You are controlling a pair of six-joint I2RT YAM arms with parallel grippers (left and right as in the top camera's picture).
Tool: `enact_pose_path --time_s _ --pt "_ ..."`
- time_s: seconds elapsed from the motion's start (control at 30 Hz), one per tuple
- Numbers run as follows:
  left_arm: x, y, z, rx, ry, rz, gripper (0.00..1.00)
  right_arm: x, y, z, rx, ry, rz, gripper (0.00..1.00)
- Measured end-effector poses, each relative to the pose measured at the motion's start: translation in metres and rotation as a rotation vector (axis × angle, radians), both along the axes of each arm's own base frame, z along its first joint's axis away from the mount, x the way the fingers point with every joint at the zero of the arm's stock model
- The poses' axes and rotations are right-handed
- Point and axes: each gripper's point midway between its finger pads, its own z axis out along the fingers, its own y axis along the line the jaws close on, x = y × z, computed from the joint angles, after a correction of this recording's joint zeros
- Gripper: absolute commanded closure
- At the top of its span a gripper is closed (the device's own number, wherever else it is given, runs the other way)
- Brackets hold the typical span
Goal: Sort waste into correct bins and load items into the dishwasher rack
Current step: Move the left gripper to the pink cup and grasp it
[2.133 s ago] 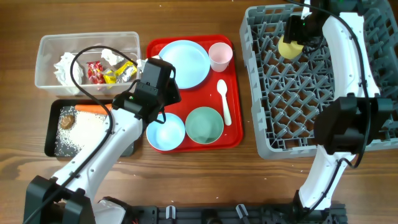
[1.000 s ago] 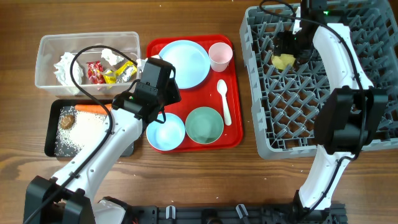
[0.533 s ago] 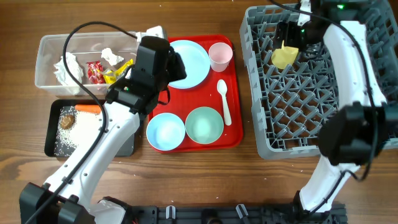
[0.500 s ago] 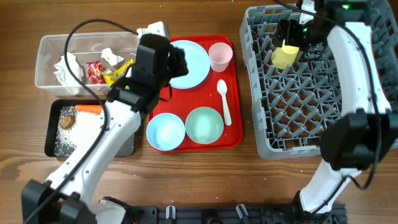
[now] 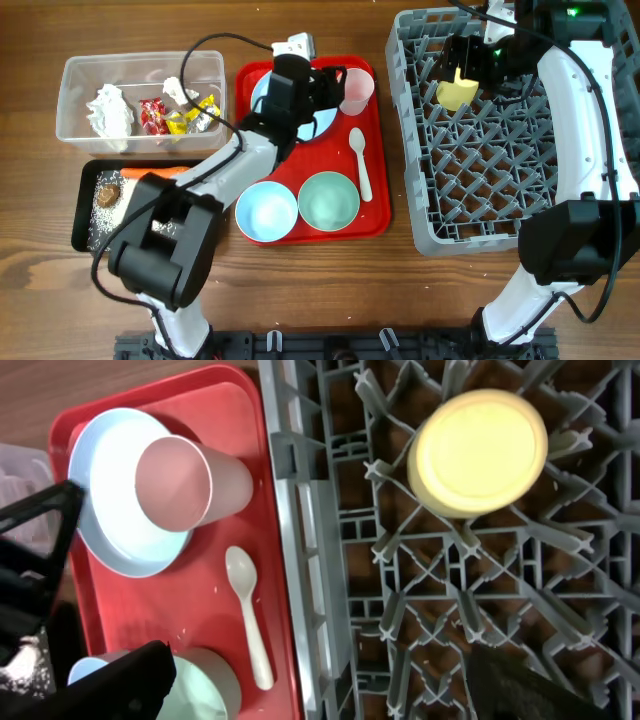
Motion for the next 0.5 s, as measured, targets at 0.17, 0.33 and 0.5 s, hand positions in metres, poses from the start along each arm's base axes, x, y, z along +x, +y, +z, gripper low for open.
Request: enact_pose_path --time_s 0.17,0.33,0.5 --pt "-0.005 -0.015 -0.023 0.008 0.033 -0.005 0.52 -0.002 0.0 -0.001 0.0 0.008 0.0 0.04" --pt "-0.005 -0.015 -0.037 0.03 0.05 0.016 0.52 -0.004 0.0 -0.001 0.0 0.016 0.0 0.04" --pt "-0.004 -0.012 -0.05 0.047 0.067 0.031 0.53 -0.006 -0.002 -0.003 -0.015 0.026 -0.004 0.04"
